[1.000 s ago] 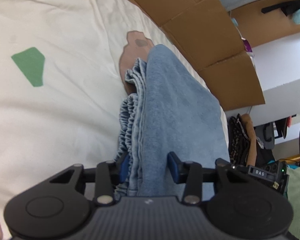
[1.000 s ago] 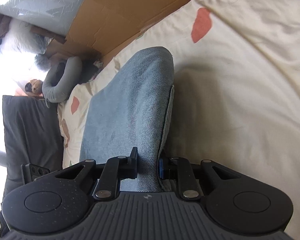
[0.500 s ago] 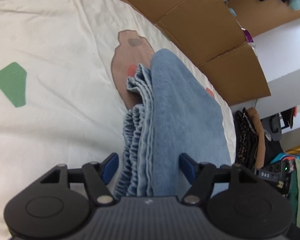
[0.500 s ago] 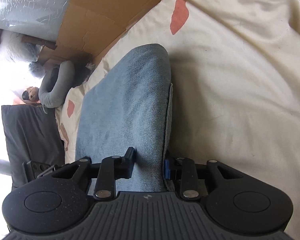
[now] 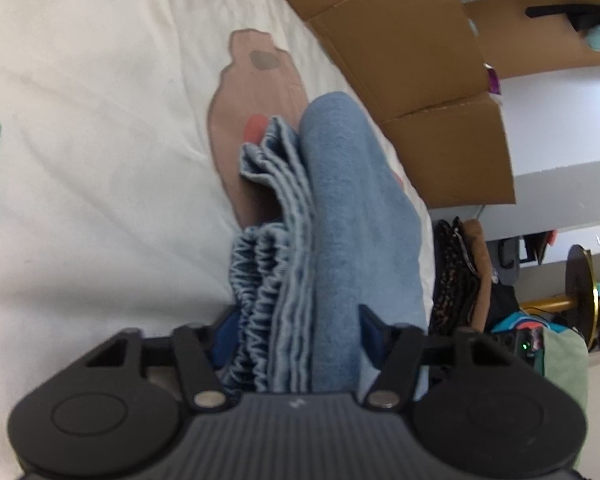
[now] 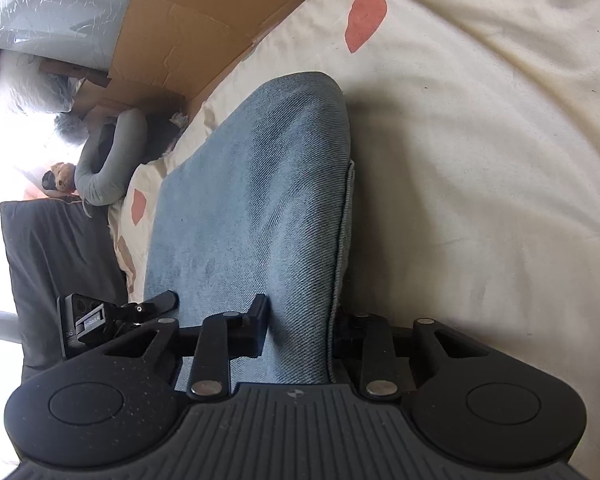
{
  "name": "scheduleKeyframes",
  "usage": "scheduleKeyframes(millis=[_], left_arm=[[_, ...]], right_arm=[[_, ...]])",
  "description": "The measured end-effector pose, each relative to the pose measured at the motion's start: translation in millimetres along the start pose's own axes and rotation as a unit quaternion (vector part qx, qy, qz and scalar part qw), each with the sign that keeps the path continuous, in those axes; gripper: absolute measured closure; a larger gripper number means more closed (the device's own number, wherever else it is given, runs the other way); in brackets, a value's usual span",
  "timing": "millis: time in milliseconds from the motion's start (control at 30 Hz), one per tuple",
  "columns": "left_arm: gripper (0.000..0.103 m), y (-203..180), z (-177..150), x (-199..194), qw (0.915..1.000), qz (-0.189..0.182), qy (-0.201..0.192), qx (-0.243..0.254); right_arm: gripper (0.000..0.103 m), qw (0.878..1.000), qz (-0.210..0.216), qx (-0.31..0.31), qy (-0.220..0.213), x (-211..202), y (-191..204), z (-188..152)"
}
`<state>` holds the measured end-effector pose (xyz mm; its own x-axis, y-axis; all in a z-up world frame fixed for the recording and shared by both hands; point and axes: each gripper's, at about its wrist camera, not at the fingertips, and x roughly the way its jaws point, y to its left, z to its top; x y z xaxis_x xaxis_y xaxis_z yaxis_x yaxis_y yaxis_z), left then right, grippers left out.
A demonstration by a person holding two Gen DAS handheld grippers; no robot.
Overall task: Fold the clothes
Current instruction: 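Hold the folded jeans edge with both grippers and lift it off the bed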
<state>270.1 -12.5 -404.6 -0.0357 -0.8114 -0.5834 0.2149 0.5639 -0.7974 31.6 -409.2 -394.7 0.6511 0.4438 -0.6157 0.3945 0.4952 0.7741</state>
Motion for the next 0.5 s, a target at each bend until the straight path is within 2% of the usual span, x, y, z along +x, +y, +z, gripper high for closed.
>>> scheduleKeyframes(millis=[100, 167, 267, 367, 500], left_arm=[[0.048, -1.7, -2.7, -3.0, 1.0, 0.003, -0.002, 0.007], [0.038, -1.0, -4.4, -6.0, 0.9999, 0.016, -0.001, 0.006], [0.03, 6.6, -7.7, -13.5, 0.9998, 0.02, -0.005, -0.006], [0.028, 19.2, -8.9, -17.3, 0.9996, 0.005, -0.002, -0.029], [0.026, 24.9, -5.9, -12.7, 0.9989, -0.011, 0.004, -0.045]], right_arm=[[0.075, 1.0, -0.005, -0.002, 0.002, -0.5, 1.5, 0.1], [0.072, 1.0, -0.007, -0.003, 0.007, 0.6, 2.0, 1.6], [0.066, 1.0, -0.013, -0.004, 0.017, 2.1, 2.2, 4.9], [0.06, 0.999, -0.021, -0.013, 0.026, 2.6, 5.8, 6.0], [0.058, 0.999, -0.019, -0.01, 0.025, 4.7, 5.7, 3.5]])
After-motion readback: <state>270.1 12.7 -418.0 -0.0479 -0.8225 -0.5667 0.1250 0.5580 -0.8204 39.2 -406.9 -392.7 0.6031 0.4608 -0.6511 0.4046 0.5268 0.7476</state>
